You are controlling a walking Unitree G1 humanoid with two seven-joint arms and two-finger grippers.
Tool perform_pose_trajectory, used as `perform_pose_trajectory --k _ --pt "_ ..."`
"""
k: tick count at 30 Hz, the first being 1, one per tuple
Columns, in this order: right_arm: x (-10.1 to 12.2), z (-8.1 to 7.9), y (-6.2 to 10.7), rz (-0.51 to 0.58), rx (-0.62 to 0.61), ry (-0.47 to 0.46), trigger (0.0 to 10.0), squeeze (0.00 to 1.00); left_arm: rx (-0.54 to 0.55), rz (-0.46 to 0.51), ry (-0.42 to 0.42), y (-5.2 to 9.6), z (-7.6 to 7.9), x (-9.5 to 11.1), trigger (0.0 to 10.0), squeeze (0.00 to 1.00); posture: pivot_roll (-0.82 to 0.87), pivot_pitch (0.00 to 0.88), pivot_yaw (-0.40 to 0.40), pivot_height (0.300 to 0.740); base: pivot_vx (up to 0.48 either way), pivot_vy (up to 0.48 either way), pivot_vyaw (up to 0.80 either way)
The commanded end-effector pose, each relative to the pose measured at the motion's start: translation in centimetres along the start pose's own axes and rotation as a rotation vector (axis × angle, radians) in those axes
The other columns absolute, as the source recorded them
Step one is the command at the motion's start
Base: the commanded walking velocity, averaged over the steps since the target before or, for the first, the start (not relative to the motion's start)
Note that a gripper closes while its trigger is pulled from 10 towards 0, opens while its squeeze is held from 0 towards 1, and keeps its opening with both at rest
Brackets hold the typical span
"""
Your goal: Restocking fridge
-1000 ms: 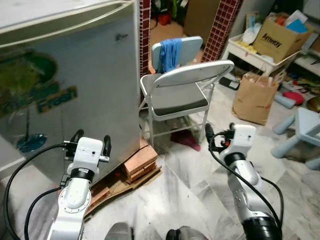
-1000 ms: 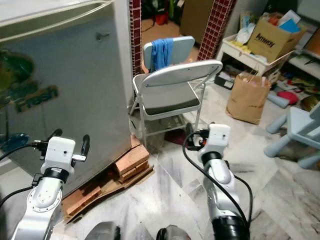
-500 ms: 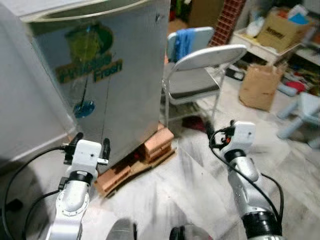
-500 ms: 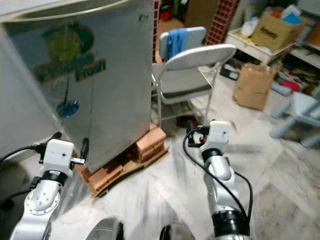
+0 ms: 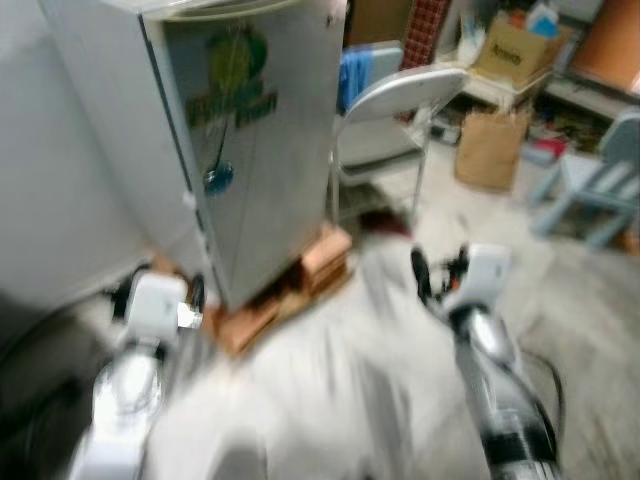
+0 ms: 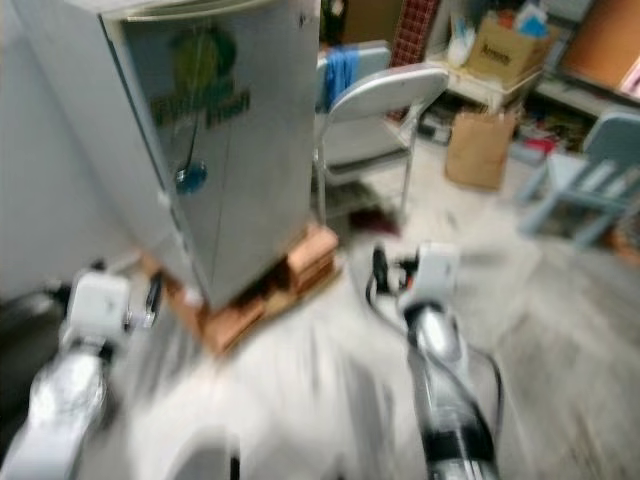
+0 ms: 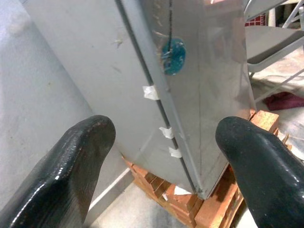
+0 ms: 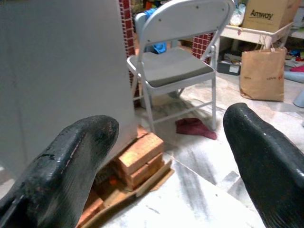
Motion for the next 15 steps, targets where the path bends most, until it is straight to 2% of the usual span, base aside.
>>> perform_pose_trajectory --k 1,3,15 --pt "0.95 0.47 -0.06 0.025 -0.008 0.015 10.0 0.0 -0.013 0.032 0.02 -0.05 0.35 0.87 10.0 0.0 0.15 0.09 -0.052 0.74 0.0 0.0 0.0" --pt "0.95 0.62 0.06 0.024 -0.013 0.023 10.0 0.0 -0.012 0.036 0.022 -0.05 0.36 0.98 10.0 0.0 0.14 0.092 -0.052 0.74 0.0 0.0 -0.4" --pt "1.37 0.67 0.28 0.039 -0.015 0.033 10.0 0.0 -0.014 0.041 0.026 -0.34 0.5 0.98 10.0 0.0 0.15 0.088 -0.069 0.74 0.0 0.43 -0.8"
Point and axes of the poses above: a point about 5 cm out from each wrist's last joint towards the gripper, its own y axis pointing back from the gripper into the wrist, its own x axis along the axis of the wrist's last joint, z = x × y, the point moved 6 cm from there along -y, pointing out of the wrist towards the gripper, and after that the axes turned 13 degrees about -y, right-handed, at the moved point
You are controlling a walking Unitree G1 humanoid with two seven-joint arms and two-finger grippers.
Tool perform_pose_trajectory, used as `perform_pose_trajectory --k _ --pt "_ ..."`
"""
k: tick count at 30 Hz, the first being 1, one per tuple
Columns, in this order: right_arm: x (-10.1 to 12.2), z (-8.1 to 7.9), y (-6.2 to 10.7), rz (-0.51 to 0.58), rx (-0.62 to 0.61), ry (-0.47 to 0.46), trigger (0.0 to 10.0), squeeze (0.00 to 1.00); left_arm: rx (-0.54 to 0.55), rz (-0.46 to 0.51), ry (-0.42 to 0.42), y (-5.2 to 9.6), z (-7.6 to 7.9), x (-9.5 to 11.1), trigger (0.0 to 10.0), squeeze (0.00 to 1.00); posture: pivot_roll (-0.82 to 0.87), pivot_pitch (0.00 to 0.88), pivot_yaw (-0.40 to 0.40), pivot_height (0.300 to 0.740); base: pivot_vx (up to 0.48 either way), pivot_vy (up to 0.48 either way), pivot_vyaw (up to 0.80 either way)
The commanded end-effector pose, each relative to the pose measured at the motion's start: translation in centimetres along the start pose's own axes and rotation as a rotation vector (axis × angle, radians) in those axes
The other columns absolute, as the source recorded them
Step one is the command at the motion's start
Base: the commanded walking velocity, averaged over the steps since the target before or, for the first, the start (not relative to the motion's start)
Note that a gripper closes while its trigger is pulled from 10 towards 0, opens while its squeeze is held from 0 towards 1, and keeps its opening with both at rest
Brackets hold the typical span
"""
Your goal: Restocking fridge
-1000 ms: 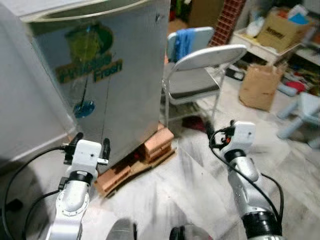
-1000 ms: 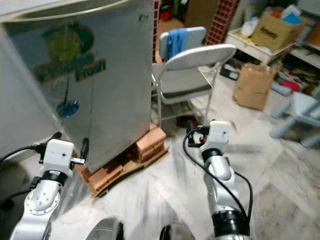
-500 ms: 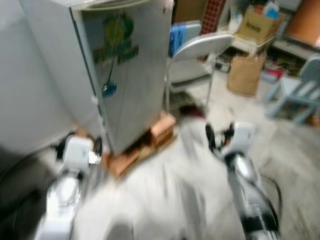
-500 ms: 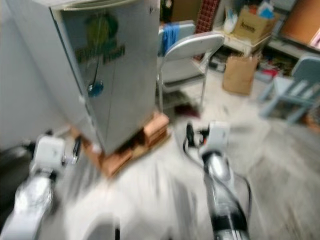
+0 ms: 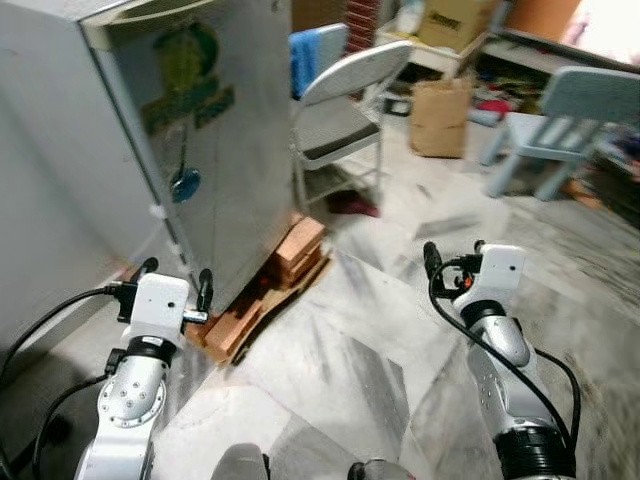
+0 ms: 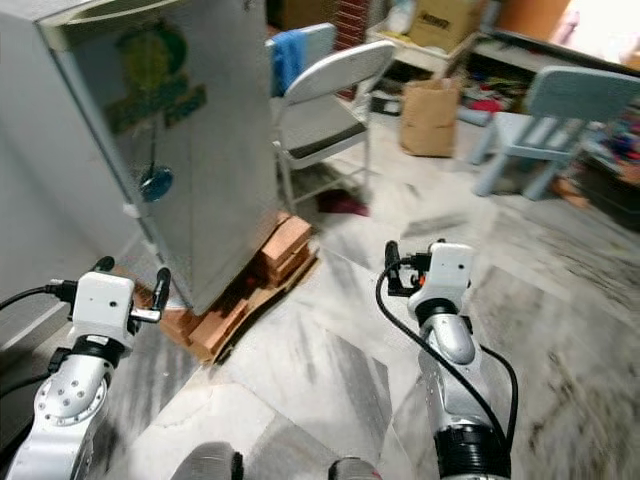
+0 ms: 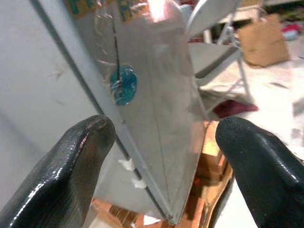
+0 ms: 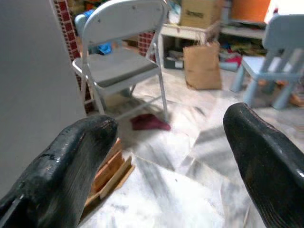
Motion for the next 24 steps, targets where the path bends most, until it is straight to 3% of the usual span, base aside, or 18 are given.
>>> perform_pose_trajectory --k 1,19,24 --pt "0.8 0.3 0.2 0.022 -0.007 0.015 10.0 0.0 0.007 0.02 0.005 -0.2 0.2 0.5 10.0 0.0 0.14 0.085 -0.073 0.74 0.0 0.431 -0.58" --pt "0.5 0.3 1.1 0.012 -0.012 0.038 10.0 0.0 -0.006 0.036 0.035 -0.1 0.8 0.9 10.0 0.0 0.13 0.094 -0.075 0.74 0.0 0.427 -0.03" --pt "0.4 0.3 1.4 0.002 -0.013 0.041 10.0 0.0 -0.017 0.056 0.055 -0.4 1.0 1.5 10.0 0.0 0.13 0.103 -0.076 0.74 0.0 0.0 -0.8"
Point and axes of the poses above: a point about 5 cm out from each wrist's last joint towards the gripper, its own y axis pointing back from the gripper into the wrist, its own x axis along the axis of the wrist's last joint, z = x × y, the point moved 6 cm from there along -y, pointing out of the wrist towards the gripper, and after that the axes turned 13 degrees about -y, right-handed, at the moved point
